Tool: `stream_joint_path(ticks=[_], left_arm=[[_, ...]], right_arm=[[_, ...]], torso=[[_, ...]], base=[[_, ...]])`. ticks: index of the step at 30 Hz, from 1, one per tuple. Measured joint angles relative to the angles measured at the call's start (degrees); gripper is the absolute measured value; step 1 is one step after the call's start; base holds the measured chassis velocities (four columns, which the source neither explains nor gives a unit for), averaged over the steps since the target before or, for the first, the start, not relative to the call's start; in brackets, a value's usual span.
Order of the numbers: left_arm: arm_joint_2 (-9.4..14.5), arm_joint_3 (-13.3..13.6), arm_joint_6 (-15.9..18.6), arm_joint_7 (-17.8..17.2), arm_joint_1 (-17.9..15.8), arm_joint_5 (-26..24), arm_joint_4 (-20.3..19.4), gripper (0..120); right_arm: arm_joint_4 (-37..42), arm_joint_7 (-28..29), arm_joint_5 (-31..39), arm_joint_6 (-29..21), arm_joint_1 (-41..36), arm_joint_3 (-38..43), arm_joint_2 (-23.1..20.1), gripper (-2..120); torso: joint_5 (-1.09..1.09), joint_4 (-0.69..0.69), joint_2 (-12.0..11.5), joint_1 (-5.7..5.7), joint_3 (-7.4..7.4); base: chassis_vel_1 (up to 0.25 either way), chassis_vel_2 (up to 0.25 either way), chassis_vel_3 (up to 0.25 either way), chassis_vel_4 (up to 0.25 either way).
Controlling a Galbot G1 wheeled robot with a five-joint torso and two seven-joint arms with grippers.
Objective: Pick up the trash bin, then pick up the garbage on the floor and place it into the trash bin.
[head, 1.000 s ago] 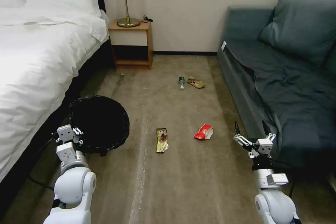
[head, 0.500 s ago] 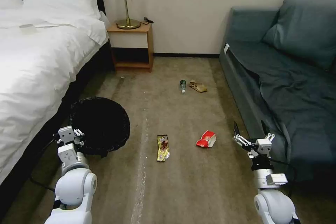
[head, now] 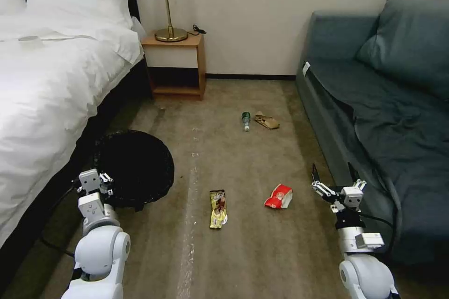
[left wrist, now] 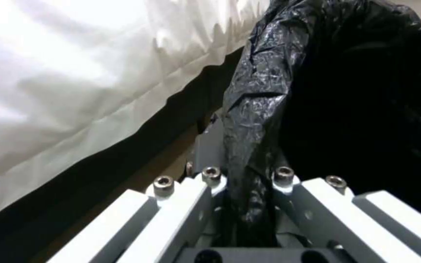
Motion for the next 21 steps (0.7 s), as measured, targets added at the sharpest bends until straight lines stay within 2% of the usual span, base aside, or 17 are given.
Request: stream_joint_path(ticks=[11,21], left_arm=[[0.0,-0.1,-0.3,0.3,-0.3,0.1,0.2,4],[-0.2,-0.2,-0.6,0.7,-0.3,0.2,0.9,4]], right_arm=[[-0.9,0.1,-0.3,0.0,0.1,-0.1,0.0,100],[-3.8,2.6,-1.7,1.1,1.6,-2.8,-1.3,100]], torso=[[0.01,0.00,0.0,0.00,-0.01],[0.00,0.00,0.0,0.01,0.00]], base=[[-0.095,0.095,0.103,-0.094],[-0.074,0.077,0.073,-0.080]])
